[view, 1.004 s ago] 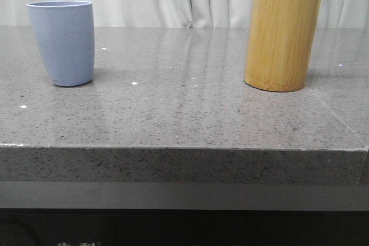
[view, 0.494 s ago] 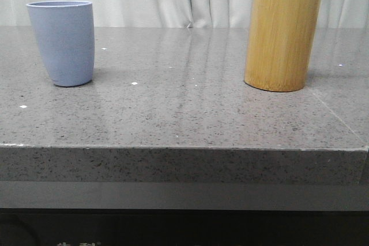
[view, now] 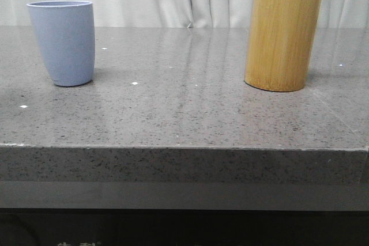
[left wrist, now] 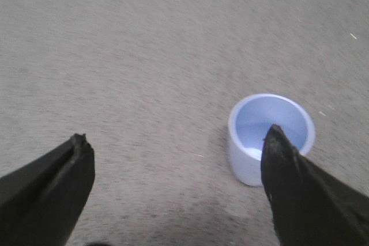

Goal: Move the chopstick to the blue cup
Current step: 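Move the open left gripper toward the light blue cup, then lower the left gripper over the blue cup and grasp its rim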

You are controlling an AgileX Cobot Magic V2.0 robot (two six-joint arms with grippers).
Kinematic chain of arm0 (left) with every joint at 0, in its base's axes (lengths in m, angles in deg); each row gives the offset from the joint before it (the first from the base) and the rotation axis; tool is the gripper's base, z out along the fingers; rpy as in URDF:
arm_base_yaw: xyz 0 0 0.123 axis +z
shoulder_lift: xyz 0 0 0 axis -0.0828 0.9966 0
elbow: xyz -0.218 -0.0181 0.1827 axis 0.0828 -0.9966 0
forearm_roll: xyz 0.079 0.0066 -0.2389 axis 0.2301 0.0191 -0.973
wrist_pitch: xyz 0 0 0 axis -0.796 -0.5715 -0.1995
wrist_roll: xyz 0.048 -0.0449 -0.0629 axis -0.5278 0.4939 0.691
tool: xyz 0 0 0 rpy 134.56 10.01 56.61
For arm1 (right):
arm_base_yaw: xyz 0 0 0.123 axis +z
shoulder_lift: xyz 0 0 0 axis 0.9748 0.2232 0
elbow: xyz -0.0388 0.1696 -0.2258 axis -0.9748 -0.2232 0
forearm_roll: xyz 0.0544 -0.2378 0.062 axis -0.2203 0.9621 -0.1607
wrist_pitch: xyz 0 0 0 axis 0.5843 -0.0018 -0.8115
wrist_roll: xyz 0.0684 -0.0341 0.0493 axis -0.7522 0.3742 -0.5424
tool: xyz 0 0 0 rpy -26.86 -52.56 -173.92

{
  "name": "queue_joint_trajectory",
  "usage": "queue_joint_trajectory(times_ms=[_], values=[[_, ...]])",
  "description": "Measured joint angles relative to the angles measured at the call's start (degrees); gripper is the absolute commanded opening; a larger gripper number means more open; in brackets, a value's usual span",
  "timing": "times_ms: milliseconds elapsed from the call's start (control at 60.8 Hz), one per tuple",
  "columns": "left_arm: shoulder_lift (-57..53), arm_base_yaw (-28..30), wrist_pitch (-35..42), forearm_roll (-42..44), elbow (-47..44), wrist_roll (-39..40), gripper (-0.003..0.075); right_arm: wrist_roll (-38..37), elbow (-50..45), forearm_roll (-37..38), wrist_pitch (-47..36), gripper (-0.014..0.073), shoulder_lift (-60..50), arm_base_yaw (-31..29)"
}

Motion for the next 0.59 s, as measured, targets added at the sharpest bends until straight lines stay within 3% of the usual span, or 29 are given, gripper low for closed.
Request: queue_joint_trajectory(times_ms=[263, 592], values=[[17.8, -10.2, -15.0, -0.3, 15.7, 0.0, 0.0587, 0.0, 0.0, 0.0, -0.2, 0.0595, 0.0, 0.0], [31.5, -14.3, -19.2, -0.4, 24.0, -0.1, 0.0587, 0.0, 0.0, 0.0, -0.4, 0.0595, 0.0, 0.0]])
